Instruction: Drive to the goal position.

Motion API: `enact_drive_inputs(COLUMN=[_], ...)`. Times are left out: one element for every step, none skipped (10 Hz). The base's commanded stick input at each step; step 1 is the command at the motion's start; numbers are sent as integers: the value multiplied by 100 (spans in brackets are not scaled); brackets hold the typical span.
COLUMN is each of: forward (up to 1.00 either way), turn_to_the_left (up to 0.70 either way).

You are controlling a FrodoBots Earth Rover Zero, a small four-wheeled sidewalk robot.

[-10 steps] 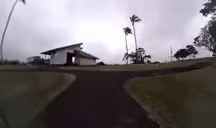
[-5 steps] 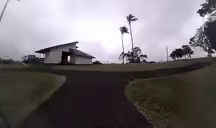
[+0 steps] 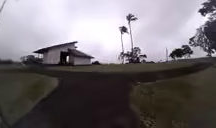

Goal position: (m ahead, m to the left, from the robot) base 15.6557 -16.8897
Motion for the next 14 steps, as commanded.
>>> enact_drive_inputs(forward=[100,100,100,100,100,100,100,100,100,100,100,100,100,100], turn_to_the_left=[-38,-10,0,0,-10,-40,-40,-40,-39,-34,-3,-28,-38,-40])
